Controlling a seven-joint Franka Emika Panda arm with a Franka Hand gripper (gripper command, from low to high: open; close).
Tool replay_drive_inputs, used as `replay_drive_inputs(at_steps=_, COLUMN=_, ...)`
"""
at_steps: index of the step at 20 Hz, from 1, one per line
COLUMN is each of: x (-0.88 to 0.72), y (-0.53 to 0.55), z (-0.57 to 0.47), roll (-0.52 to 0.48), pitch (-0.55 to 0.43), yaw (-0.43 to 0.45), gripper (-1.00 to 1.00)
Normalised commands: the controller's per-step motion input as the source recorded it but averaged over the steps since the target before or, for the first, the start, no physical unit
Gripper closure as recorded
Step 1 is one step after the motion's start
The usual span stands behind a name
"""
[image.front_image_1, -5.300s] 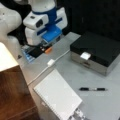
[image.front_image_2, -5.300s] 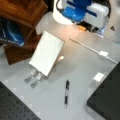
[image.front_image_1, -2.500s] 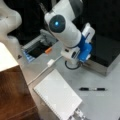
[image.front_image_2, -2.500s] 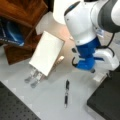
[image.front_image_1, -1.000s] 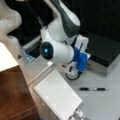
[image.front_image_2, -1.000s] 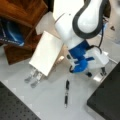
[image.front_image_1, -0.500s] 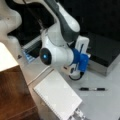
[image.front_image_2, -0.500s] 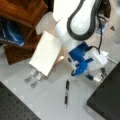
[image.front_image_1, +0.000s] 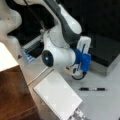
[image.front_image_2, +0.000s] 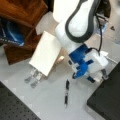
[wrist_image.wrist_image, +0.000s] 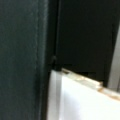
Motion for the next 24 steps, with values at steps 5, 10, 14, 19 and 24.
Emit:
replay_drive_inputs(at_steps=5, x=0.07, y=-0.04, z=0.10, roll=0.110, pitch=0.023, yaw=0.042, gripper=1.00)
replay_drive_inputs(at_steps=10, x=0.10, y=-0.03, z=0.10, roll=0.061, pitch=0.061, yaw=0.020, gripper=1.00)
replay_drive_inputs(at_steps=14, x=0.14, y=0.00, z=0.10, roll=0.063, pitch=0.070, yaw=0.010, gripper=1.00)
replay_drive_inputs(at_steps=19, x=0.15, y=0.02, z=0.10, roll=0.068, pitch=0.074, yaw=0.010, gripper=1.00)
replay_drive_inputs(at_steps=24, x=0.15, y=0.02, z=0.09, roll=0.064, pitch=0.080, yaw=0.010, gripper=1.00)
